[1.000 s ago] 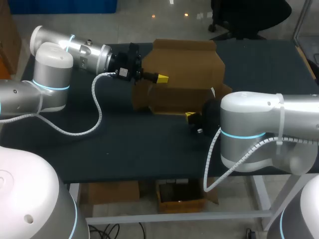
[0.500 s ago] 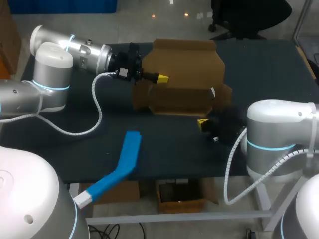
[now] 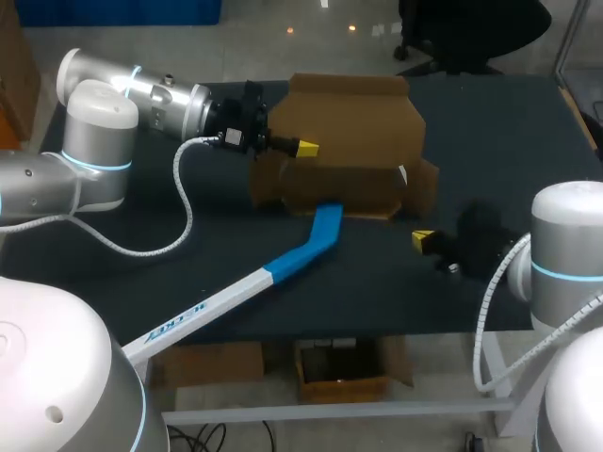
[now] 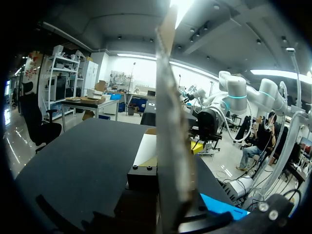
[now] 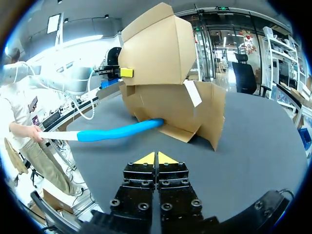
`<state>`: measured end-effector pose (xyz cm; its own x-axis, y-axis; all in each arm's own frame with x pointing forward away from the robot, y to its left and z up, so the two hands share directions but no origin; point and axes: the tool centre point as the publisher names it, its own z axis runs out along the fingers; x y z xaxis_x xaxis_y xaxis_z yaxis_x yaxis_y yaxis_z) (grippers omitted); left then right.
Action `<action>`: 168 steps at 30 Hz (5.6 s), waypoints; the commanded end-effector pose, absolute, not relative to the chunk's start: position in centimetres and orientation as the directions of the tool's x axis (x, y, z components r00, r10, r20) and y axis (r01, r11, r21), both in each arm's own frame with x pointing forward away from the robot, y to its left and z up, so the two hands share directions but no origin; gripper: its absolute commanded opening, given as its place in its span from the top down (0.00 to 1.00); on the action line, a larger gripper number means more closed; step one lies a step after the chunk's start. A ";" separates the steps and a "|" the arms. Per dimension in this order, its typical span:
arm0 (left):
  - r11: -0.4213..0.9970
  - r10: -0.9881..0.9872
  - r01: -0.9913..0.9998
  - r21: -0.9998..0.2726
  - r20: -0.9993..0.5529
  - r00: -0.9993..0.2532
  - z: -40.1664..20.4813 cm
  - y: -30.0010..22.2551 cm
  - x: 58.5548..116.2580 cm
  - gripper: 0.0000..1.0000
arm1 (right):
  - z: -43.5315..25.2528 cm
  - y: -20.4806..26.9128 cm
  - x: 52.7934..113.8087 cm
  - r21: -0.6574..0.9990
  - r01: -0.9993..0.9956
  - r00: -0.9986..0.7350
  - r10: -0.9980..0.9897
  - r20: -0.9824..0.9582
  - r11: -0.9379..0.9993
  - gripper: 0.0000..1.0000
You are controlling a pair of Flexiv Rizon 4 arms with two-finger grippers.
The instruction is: Assemble the packaging by folding the flat box into shape, placing the metal phone stand inside, and closing the box properly
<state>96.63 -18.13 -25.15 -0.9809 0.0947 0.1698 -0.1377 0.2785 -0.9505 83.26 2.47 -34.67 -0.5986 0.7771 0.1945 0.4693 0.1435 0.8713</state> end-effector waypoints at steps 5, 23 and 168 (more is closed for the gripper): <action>0.280 0.095 -0.138 -0.950 0.170 -0.981 -25.3 -18.1 96.6 1.00 | -32.9 -1.7 81.8 0.862 0.477 -0.711 0.653 0.262 0.174 1.00; 0.280 0.095 -0.138 -0.950 0.170 -0.981 -25.3 -18.1 96.6 1.00 | -32.0 -4.7 81.9 0.873 0.454 -0.734 0.630 0.252 0.180 1.00; 0.198 -0.004 -0.058 -0.978 0.059 -0.998 -15.9 -16.9 92.3 1.00 | -31.7 -5.1 78.2 0.861 0.361 -0.806 0.584 0.096 0.357 0.00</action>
<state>92.60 -17.01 -16.26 -0.9986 -0.0002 0.0529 -0.0520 0.1945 -0.9795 78.31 -5.11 -31.83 -0.8073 0.5818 0.0982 0.3590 0.3523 0.8643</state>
